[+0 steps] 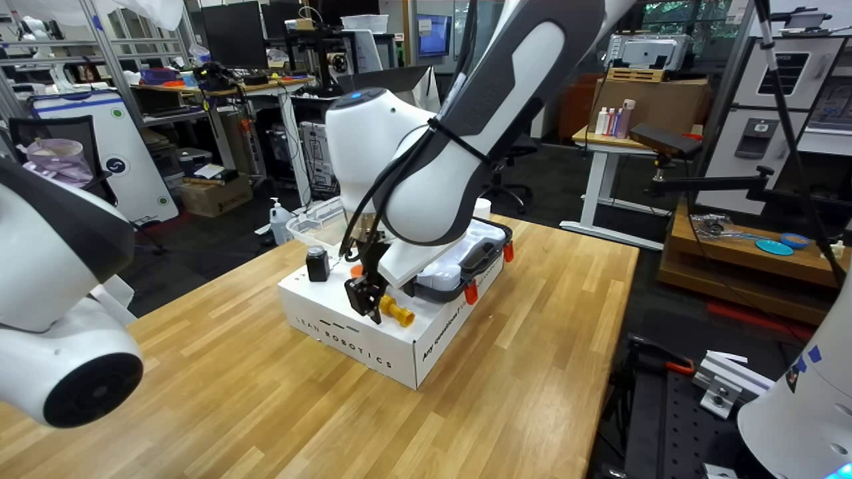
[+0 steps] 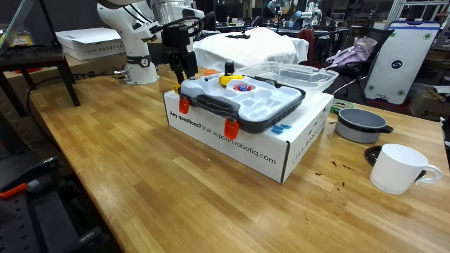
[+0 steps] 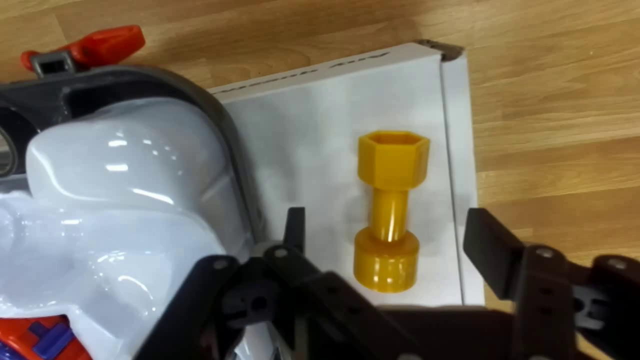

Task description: Turn the yellow object clockwise

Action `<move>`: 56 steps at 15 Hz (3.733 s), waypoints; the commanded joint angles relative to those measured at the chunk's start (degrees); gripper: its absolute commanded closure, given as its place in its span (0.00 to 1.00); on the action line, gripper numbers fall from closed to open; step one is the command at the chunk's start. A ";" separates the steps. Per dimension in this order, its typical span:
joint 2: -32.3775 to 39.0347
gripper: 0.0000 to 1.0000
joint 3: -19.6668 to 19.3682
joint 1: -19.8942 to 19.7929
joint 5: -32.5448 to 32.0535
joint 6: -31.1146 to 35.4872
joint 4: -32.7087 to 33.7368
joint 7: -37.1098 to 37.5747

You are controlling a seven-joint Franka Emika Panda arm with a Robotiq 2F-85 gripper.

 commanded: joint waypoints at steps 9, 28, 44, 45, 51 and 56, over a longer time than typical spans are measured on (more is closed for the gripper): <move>0.60 0.92 -0.71 0.59 1.60 -1.91 1.48 -1.68; -0.23 0.92 -1.50 1.01 2.36 -7.45 3.46 7.27; 0.46 0.92 -0.32 1.65 3.65 -11.67 6.39 17.75; 0.44 0.92 -0.30 1.64 3.74 -11.66 6.40 17.68; 0.50 0.67 -0.58 2.11 2.66 -11.00 6.23 18.19; 0.50 0.67 -0.58 2.11 2.66 -11.00 6.24 18.19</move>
